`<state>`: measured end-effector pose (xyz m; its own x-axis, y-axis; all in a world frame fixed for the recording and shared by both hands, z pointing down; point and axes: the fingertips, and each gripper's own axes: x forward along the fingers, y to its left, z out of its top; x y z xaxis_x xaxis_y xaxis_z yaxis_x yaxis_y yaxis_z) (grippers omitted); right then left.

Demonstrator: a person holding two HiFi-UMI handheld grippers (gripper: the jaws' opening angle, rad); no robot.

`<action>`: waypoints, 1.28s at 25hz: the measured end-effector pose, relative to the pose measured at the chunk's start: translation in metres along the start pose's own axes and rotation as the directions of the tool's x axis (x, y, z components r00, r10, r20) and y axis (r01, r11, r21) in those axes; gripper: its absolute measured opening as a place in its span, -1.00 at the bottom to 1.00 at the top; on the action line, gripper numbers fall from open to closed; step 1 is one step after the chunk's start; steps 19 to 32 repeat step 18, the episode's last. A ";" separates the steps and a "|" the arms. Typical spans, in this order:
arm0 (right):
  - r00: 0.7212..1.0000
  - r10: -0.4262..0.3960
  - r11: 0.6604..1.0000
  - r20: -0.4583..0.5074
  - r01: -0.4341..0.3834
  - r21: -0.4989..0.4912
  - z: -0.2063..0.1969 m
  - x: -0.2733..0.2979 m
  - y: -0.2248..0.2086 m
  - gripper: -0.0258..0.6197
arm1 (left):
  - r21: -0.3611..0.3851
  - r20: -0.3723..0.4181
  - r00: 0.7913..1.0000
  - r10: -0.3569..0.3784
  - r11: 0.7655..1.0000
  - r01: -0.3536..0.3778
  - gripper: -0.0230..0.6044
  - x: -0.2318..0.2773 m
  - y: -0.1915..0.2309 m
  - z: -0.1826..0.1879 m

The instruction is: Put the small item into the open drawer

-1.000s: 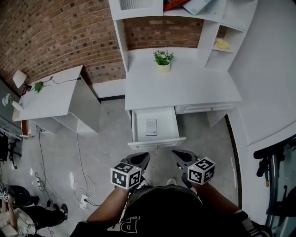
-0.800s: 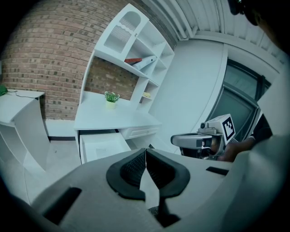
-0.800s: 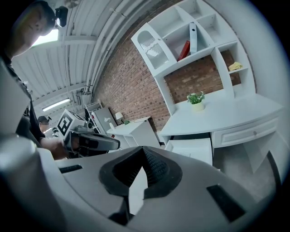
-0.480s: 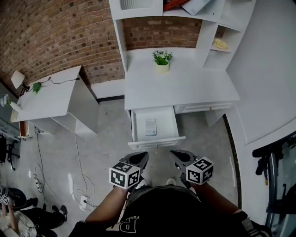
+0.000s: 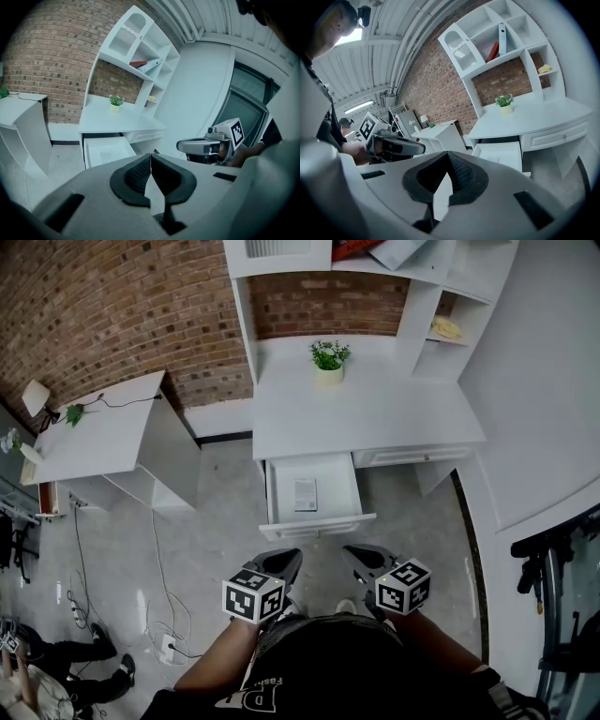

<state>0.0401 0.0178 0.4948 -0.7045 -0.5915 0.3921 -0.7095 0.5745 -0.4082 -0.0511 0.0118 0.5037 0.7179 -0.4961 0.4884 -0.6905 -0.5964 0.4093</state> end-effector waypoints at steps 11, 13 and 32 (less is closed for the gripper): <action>1.000 0.001 1.000 -0.006 -0.001 0.009 -0.005 -0.001 0.001 -0.91 | 0.000 -0.003 1.000 0.003 1.000 -0.003 -0.87 -0.002 -0.001 -0.004; 1.000 0.001 1.000 -0.005 -0.001 0.010 -0.005 -0.001 0.002 -0.91 | 0.000 -0.004 1.000 0.003 1.000 -0.003 -0.87 -0.002 -0.001 -0.004; 1.000 0.001 1.000 -0.007 -0.001 0.006 -0.007 0.000 0.002 -0.91 | -0.006 -0.005 1.000 0.006 1.000 -0.006 -0.87 -0.002 0.001 -0.008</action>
